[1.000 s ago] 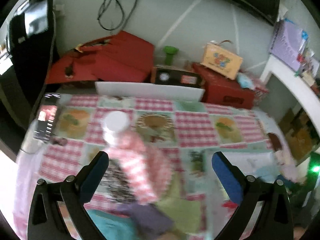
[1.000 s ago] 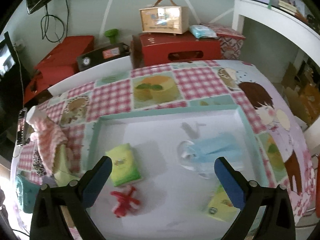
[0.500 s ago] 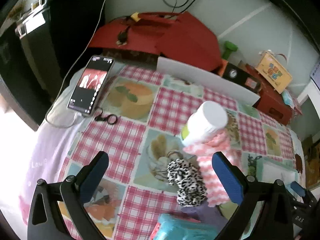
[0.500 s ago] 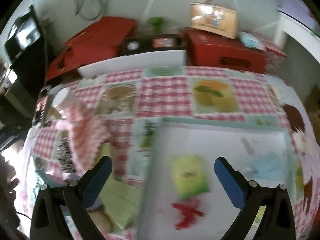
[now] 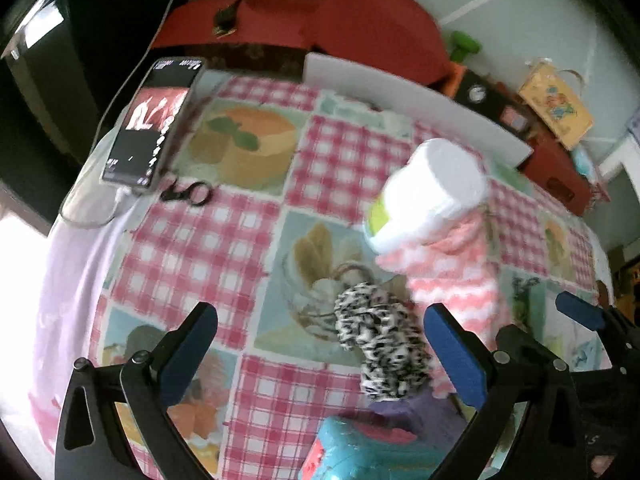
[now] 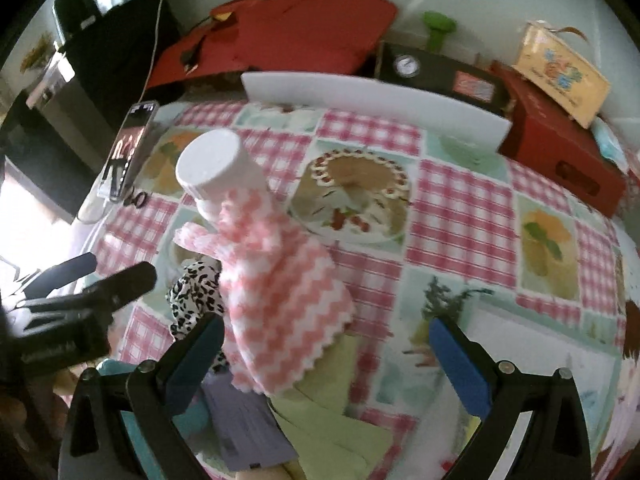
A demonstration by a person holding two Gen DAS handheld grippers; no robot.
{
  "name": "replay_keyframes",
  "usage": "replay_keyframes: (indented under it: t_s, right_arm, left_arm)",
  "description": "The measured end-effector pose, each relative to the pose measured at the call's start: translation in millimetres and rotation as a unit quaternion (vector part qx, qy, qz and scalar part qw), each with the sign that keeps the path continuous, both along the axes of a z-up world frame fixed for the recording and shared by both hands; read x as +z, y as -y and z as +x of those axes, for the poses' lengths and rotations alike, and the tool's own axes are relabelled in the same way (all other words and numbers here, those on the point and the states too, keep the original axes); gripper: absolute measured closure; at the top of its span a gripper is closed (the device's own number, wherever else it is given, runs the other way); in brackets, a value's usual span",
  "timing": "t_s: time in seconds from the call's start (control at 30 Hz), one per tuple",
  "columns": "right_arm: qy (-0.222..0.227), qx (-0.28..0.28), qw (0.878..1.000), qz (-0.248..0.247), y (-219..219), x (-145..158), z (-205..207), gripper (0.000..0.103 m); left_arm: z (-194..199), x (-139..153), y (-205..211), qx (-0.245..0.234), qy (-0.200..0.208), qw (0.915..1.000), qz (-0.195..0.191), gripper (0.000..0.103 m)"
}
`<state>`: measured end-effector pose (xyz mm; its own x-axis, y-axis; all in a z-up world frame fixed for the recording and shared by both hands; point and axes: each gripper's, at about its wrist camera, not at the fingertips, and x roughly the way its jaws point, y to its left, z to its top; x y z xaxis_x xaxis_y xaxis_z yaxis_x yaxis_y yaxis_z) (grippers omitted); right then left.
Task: Organize soft objects
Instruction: 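Move both open tools over the pile of soft items beside the tray, then grasp the pink-white fuzzy glove with the right tool while the left tool grasps the leopard-print scrunchie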
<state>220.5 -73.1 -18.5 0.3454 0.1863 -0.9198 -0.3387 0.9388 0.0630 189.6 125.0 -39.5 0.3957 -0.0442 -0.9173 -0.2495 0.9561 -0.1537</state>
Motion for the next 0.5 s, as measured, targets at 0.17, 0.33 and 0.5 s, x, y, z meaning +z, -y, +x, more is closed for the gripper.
replay_keyframes:
  t_s: [0.17, 0.33, 0.5]
  right_arm:
    - [-0.020, 0.009, 1.000, -0.004, -9, -18, 13, 0.000]
    - [-0.033, 0.022, 0.999, -0.007, -17, -30, 19, 0.000]
    - [-0.031, 0.044, 0.998, -0.017, -30, -37, 20, 0.002]
  left_arm:
    - [1, -14, -12, 0.022, -0.028, 0.9990, -0.028, 0.000]
    - [0, -21, -20, 0.044, -0.044, 0.9969, -0.047, 0.000]
    - [-2, -26, -23, 0.053, -0.053, 0.9957, -0.055, 0.001]
